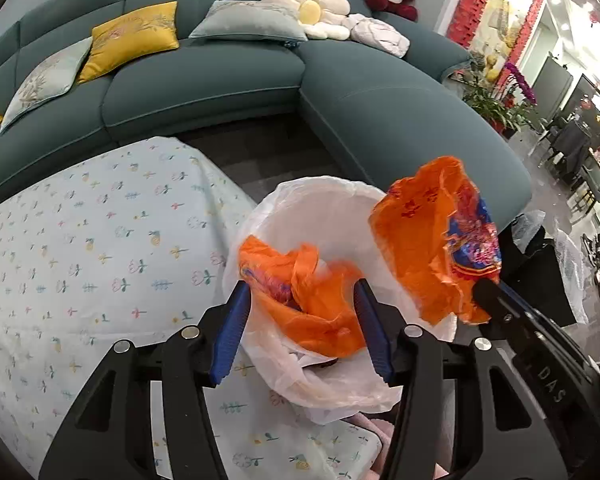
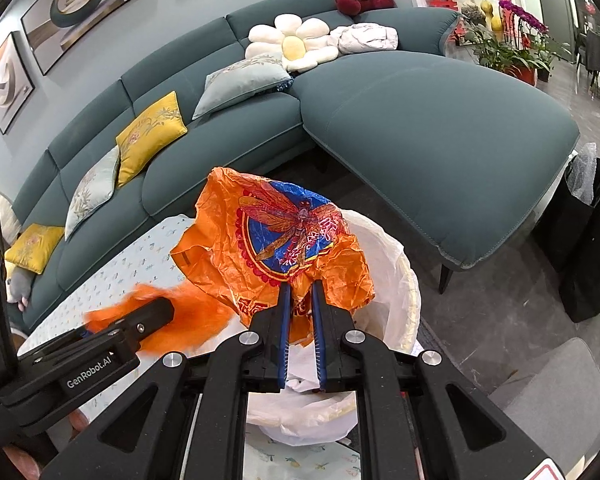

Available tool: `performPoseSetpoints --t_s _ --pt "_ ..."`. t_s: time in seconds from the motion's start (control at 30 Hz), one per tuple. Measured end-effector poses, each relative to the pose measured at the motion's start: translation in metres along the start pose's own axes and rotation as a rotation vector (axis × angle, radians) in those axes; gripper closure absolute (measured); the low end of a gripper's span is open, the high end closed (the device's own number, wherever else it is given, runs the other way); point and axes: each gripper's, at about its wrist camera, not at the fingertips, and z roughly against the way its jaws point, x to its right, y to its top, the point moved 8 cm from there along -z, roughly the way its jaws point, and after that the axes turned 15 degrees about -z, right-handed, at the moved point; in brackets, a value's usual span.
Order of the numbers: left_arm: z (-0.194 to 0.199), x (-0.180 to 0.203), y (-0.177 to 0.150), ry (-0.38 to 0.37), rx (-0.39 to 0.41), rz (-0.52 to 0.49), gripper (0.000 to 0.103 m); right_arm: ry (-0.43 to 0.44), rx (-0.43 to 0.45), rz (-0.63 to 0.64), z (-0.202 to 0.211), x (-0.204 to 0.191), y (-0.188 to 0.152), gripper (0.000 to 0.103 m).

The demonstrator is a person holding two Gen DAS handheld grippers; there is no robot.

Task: Collect trash
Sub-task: 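Carry both orange bags over the bin and release them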

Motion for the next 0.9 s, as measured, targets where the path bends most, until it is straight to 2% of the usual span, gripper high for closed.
performPoseSetpoints --t_s 0.07,0.1,0.5,0.6,0.67,0.73,0.9 --pt "-0.001 0.002 0.002 -0.004 0.0 -0.008 0.04 -0.002 0.0 -0.002 -0.001 0.001 0.0 0.093" --pt "0.0 0.002 0.004 0.002 0.006 -0.008 0.039 -0.003 0.0 -0.003 -0.001 0.001 0.0 0.093" --pt "0.004 -0.024 -0.008 0.042 0.003 0.046 0.038 0.011 -0.024 0.024 -0.009 -0.013 -0.006 0.089" --pt "0.006 -0.031 -0.012 0.061 0.003 0.047 0.038 0.019 -0.029 0.033 -0.01 -0.018 -0.009 0.086" --pt "0.008 -0.037 -0.016 0.076 0.003 0.06 0.03 0.011 -0.027 0.037 -0.011 -0.02 -0.01 0.083" --pt "0.011 -0.041 -0.018 0.081 0.009 0.076 0.03 0.01 -0.029 0.036 -0.012 -0.021 -0.011 0.081" --pt "0.015 -0.049 -0.026 0.09 0.0 0.089 0.028 0.016 -0.035 0.028 -0.007 -0.024 -0.014 0.07"
